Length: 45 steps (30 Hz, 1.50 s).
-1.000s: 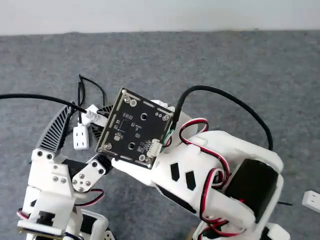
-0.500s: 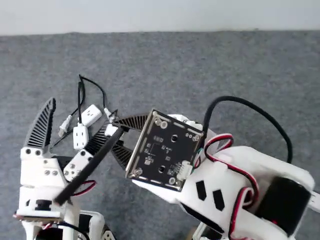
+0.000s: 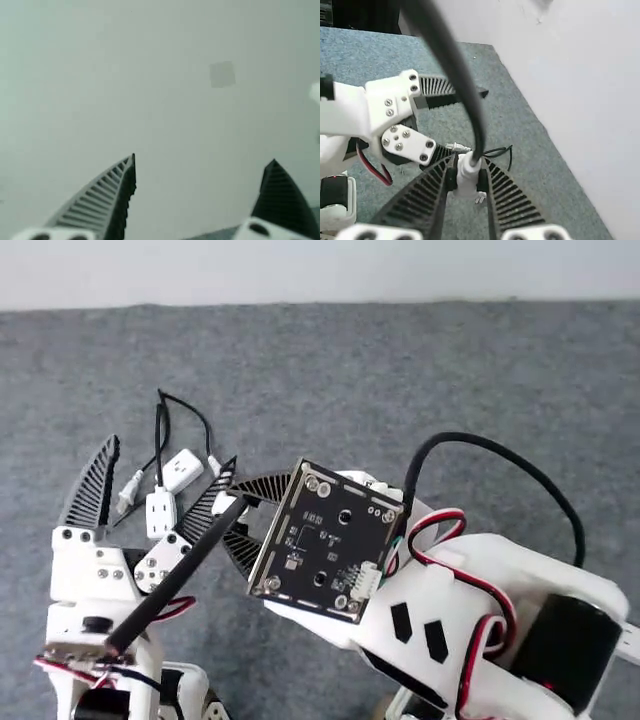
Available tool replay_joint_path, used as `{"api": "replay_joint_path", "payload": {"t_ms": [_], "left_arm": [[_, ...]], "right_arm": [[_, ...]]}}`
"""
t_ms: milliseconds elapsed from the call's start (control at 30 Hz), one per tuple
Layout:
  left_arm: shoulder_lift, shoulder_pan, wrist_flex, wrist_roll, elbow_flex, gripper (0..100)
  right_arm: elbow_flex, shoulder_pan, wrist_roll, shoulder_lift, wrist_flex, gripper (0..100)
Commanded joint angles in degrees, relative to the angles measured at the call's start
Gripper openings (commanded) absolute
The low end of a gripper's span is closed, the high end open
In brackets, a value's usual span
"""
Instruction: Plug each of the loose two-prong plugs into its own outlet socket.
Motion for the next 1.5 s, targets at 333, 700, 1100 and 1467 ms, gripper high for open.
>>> {"api": "replay_joint_path", "payload": {"t_ms": [333, 700, 1100, 1467], "left_arm": [[-0.6, 15.6, 26.3, 0.5, -22.2, 37], [-0.5, 11.4, 20.0, -1.8, -18.8, 37], [-0.4, 7.4, 16.8, -1.8, -16.4, 37], [-0.4, 7.3, 17.0, -1.9, -16.4, 37]], "right_arm": [[-0.1, 5.3, 1.8, 5.0, -2.7, 0.8], [-0.1, -0.7, -0.5, 1.7, 0.9, 0.8], [2.8, -2.6, -0.3, -3.4, 2.4, 0.8], [18.4, -2.6, -0.2, -11.8, 1.8, 0.8]]}}
